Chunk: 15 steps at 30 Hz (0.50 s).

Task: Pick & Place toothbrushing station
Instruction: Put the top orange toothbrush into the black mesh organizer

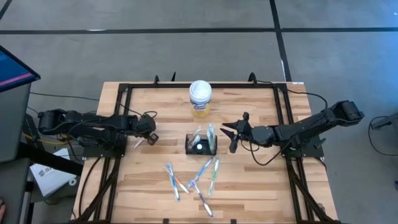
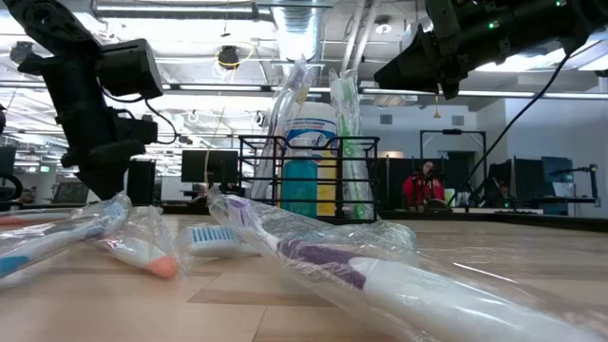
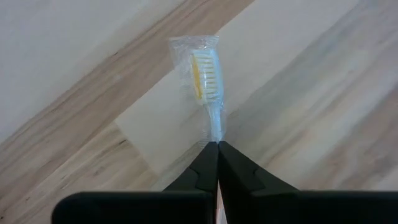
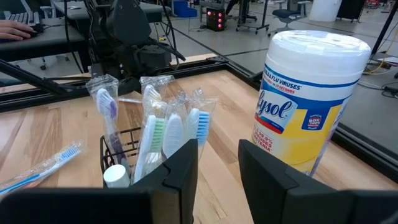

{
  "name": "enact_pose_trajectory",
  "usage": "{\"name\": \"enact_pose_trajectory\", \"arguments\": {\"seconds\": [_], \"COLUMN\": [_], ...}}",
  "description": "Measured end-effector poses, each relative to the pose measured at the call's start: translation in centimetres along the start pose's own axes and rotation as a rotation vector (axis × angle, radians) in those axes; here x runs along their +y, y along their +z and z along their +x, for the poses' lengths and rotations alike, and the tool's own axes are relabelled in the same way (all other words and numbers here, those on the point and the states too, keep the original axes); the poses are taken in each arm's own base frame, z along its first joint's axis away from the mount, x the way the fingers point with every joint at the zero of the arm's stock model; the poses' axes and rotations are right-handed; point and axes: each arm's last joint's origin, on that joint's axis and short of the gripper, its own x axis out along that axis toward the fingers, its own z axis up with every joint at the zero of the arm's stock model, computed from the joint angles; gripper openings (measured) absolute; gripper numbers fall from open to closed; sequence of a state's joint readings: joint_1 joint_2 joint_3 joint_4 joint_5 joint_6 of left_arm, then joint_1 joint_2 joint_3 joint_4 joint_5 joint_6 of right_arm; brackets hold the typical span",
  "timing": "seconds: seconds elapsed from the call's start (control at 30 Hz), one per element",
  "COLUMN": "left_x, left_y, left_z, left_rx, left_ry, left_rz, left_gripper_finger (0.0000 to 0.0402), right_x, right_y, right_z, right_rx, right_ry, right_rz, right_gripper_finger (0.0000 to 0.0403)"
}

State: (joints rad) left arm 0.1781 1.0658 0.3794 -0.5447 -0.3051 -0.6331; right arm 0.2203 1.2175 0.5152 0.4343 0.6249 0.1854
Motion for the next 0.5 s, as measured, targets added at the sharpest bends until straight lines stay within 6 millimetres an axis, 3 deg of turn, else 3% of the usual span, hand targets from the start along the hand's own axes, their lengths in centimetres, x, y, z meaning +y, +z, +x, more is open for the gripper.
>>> {"name": "enact_pose_trajectory", "arguments": {"seconds": [0.2, 0.5], "left_x": [-1.1, -2.7], "left_y": [0.4, 1.8], "left_z": [-0.9, -4.4], "left_rx": [-0.103, -0.411], "left_ry": [-0.11, -0.384], "left_rz": [0.007, 0.022], "left_gripper_finger": [0.0, 0.0], "right_x": [0.0, 0.0], "right_y": [0.0, 0.0], "right_z": [0.0, 0.0], "right_rx": [0.0, 0.0], "right_ry": [0.0, 0.0], "right_rz": [0.0, 0.0], "right_gripper_finger": [0.0107, 0.0107]}}
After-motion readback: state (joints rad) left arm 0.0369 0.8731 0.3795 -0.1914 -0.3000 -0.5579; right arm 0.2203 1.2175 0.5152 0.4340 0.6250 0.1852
